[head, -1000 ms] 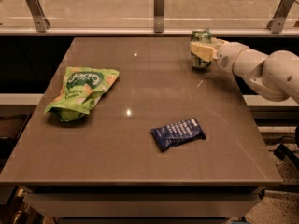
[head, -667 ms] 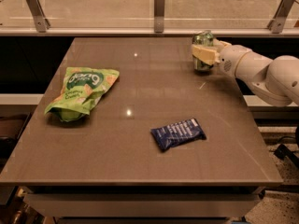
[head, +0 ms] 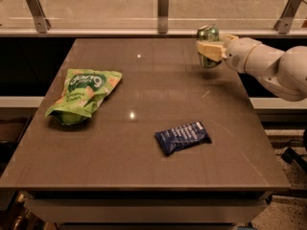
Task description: Place green can upright
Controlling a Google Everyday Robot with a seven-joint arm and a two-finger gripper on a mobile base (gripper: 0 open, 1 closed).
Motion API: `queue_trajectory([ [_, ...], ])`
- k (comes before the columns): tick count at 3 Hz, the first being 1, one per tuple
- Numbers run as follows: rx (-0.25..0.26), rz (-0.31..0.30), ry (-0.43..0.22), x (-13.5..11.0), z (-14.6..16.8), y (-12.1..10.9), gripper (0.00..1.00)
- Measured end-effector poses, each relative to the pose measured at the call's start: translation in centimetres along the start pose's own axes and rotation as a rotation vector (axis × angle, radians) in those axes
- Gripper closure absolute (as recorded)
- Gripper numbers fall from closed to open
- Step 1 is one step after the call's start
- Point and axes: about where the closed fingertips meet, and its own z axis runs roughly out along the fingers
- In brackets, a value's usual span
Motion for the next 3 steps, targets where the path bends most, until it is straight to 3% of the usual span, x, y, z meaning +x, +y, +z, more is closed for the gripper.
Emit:
queue_trajectory([
  [1,-0.007,-0.044,0.029,-1.5,0.0,0.2,1.00],
  [3,-0.061,-0.048,0.011,-2.6,1.2,0.1,1.00],
])
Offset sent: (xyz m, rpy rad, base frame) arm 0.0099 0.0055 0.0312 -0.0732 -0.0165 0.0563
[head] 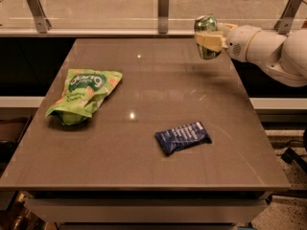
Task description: Place green can upright
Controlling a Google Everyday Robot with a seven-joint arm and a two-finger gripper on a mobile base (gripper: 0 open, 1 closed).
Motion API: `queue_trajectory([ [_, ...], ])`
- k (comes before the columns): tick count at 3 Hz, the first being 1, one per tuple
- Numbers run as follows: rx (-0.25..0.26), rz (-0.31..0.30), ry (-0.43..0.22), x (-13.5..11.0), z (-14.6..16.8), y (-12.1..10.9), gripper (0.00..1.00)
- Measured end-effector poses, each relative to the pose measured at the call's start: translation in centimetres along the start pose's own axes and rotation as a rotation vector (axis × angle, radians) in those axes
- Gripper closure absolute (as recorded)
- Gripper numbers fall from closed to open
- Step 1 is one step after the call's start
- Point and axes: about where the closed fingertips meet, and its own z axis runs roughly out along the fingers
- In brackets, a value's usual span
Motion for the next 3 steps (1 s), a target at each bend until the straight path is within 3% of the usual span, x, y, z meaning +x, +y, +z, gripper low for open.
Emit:
queue_trajectory([
  [3,-0.080,0.037,-0.069,0.30,1.62,-0.89,1.00],
])
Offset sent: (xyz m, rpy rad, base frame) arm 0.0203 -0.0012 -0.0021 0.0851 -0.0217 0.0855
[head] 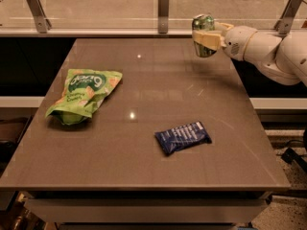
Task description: Place green can upright
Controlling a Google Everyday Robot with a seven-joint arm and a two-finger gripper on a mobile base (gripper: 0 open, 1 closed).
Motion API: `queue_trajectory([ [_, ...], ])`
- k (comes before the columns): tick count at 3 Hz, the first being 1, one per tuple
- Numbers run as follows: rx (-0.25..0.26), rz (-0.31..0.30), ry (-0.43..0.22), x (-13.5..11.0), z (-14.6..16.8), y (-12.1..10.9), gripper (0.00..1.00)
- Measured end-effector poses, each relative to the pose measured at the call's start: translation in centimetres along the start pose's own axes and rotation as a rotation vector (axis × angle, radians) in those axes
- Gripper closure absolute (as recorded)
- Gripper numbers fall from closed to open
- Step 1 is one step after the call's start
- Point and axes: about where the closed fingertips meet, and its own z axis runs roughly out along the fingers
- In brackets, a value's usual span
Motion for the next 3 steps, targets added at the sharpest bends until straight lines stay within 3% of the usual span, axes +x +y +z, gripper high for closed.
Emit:
queue_trajectory([
  [3,-0.045,0.051,-0.094,3.0,0.0,-2.2,1.00],
])
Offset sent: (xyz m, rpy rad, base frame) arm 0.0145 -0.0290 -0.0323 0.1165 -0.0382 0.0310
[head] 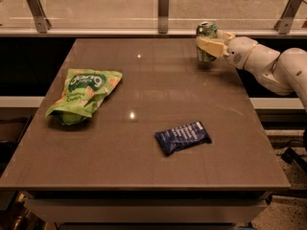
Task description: Place green can upright
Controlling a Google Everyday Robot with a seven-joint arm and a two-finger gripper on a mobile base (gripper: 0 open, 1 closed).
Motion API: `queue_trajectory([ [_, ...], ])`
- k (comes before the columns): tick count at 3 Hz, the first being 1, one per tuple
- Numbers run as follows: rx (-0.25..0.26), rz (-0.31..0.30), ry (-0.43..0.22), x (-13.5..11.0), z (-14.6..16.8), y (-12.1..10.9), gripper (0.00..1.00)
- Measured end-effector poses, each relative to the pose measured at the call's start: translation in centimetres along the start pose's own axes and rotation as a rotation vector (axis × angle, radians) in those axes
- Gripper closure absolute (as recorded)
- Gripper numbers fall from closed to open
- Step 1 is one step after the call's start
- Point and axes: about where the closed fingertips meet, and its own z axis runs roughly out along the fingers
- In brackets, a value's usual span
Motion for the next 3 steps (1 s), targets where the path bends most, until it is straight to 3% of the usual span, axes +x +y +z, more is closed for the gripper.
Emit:
queue_trajectory([
  [1,-0.016,0.015,-0.016,1.05,0.17,-0.62,1.00],
  [3,-0.025,0.016,-0.016,1.01,0.73,-0.20,0.59],
])
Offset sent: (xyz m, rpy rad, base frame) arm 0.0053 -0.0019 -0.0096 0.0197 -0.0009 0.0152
